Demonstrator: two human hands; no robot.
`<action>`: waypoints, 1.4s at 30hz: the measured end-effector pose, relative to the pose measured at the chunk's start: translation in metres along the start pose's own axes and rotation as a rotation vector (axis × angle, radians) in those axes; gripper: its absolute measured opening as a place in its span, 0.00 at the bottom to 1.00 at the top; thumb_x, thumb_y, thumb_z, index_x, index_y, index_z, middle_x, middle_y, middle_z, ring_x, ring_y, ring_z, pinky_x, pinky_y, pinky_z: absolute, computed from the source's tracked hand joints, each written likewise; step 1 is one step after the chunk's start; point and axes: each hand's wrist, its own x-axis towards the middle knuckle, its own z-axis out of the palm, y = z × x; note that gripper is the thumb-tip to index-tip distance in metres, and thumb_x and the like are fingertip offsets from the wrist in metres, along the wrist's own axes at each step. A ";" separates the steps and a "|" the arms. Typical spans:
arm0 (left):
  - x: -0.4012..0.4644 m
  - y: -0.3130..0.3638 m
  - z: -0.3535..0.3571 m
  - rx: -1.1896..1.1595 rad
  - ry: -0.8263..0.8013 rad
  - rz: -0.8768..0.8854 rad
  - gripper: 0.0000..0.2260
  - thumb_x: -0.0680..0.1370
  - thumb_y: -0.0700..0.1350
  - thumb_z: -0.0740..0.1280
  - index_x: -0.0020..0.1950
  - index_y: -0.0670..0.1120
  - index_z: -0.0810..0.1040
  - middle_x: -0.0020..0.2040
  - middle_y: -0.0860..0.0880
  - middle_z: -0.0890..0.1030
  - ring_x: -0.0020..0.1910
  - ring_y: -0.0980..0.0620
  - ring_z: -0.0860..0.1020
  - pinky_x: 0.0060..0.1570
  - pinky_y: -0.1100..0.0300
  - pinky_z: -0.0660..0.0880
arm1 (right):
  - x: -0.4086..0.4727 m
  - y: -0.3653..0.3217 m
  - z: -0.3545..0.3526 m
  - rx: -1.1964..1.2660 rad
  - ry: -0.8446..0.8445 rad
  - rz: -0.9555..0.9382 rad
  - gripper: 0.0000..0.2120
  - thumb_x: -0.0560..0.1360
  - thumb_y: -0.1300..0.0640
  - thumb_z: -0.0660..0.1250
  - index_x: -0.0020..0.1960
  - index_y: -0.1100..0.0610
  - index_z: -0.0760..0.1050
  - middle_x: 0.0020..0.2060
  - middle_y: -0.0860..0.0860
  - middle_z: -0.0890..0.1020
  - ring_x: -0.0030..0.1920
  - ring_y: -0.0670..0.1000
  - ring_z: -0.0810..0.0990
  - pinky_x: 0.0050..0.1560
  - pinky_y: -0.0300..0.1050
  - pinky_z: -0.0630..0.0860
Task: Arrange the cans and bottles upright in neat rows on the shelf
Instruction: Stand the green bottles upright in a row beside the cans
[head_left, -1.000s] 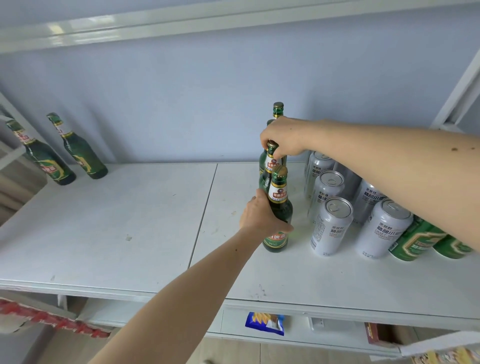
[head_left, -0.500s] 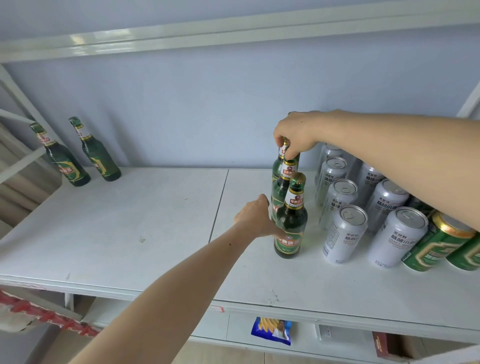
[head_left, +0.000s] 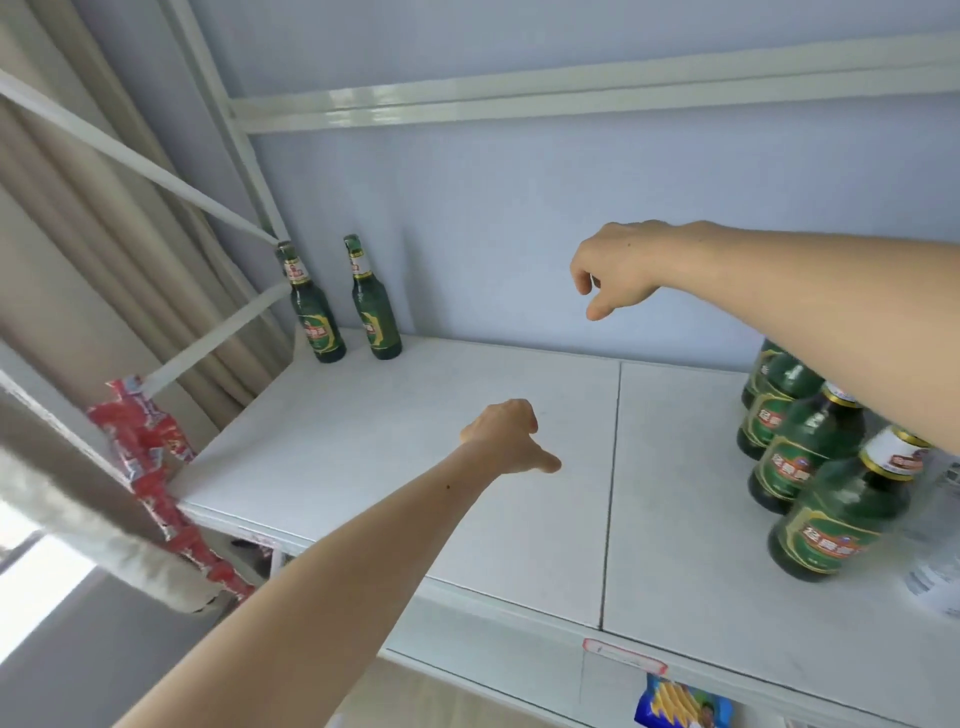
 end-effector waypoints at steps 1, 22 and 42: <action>0.000 -0.024 -0.013 0.002 0.012 -0.017 0.22 0.67 0.54 0.74 0.58 0.51 0.73 0.55 0.54 0.78 0.52 0.53 0.77 0.45 0.58 0.73 | 0.012 -0.020 -0.006 0.008 0.002 -0.011 0.17 0.74 0.49 0.69 0.61 0.54 0.75 0.55 0.49 0.77 0.57 0.55 0.77 0.46 0.46 0.72; 0.083 -0.320 -0.217 -0.061 0.268 -0.258 0.25 0.70 0.53 0.75 0.61 0.44 0.71 0.54 0.49 0.76 0.50 0.48 0.73 0.48 0.56 0.73 | 0.249 -0.230 -0.082 0.065 0.106 -0.100 0.27 0.75 0.46 0.69 0.70 0.54 0.68 0.60 0.52 0.75 0.60 0.57 0.74 0.48 0.48 0.72; 0.248 -0.410 -0.278 -0.154 0.184 -0.181 0.45 0.68 0.49 0.78 0.77 0.43 0.55 0.69 0.46 0.72 0.67 0.44 0.72 0.59 0.53 0.72 | 0.427 -0.286 -0.081 0.042 0.077 -0.002 0.25 0.75 0.49 0.68 0.68 0.58 0.68 0.58 0.56 0.75 0.53 0.57 0.77 0.31 0.41 0.65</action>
